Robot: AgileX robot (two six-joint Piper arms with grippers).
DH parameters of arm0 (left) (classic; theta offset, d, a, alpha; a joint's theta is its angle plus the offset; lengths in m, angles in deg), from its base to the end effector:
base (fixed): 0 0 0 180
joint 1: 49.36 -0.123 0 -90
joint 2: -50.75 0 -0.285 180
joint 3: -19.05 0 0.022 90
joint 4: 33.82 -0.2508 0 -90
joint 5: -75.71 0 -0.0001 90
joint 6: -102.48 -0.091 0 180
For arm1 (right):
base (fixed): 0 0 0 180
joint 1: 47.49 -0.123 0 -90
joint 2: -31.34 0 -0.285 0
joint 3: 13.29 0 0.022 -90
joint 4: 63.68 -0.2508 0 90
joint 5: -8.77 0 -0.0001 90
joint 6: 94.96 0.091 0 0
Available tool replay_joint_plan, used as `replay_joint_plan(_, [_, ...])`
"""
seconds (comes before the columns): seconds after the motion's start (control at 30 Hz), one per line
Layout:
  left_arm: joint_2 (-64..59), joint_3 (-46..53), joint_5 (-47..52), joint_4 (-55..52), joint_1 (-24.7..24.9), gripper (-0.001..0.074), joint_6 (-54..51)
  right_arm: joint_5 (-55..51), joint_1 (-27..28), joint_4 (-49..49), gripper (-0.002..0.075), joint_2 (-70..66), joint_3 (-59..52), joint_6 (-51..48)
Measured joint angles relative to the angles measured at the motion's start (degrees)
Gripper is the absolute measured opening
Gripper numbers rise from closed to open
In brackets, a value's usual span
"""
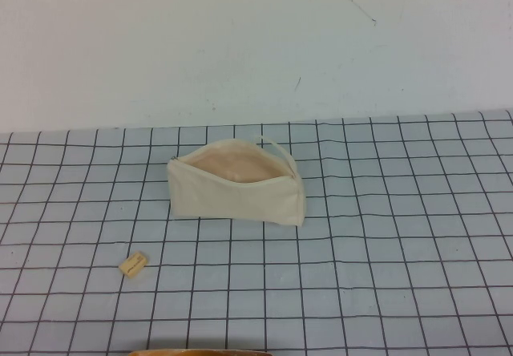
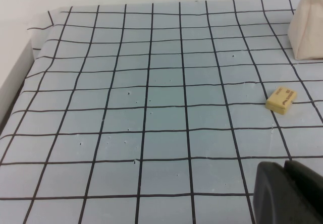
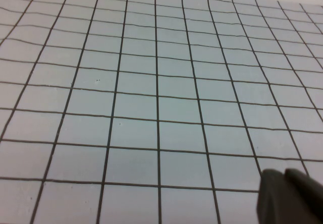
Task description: Put eraser into pencil case
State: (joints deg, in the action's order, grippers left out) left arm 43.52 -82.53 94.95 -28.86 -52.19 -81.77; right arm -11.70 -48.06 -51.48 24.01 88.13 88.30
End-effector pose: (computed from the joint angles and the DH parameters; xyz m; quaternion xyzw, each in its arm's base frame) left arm 0.0536 0.0000 0.1765 -0.0139 0.7923 0.0015 0.6100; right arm 0.0532 -0.0062 0.1742 -0.0387 0.7972 -0.0694 0.5984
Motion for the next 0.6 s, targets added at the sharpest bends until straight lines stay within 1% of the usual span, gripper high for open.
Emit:
replay_joint_plan(0.3, [0.0, 0.0, 0.0, 0.0, 0.0, -0.0001, 0.0, 0.0, 0.0, 0.0, 0.0000, 0.0, 0.0, 0.0])
replay_joint_plan(0.4, [0.0, 0.0, -0.4, 2.3, 0.0, -0.0001, 0.4, 0.0, 0.0, 0.0, -0.0001, 0.0, 0.0, 0.0])
replay_joint_plan(0.47, [0.0, 0.3, -2.5, 8.6, 0.0, -0.0001, 3.2, 0.0, 0.0, 0.0, -0.0001, 0.0, 0.0, 0.0])
replay_joint_plan(0.6, [0.0, 0.3, -8.8, 34.8, 0.0, -0.0001, 14.4, 0.0, 0.0, 0.0, -0.0001, 0.0, 0.0, 0.0])
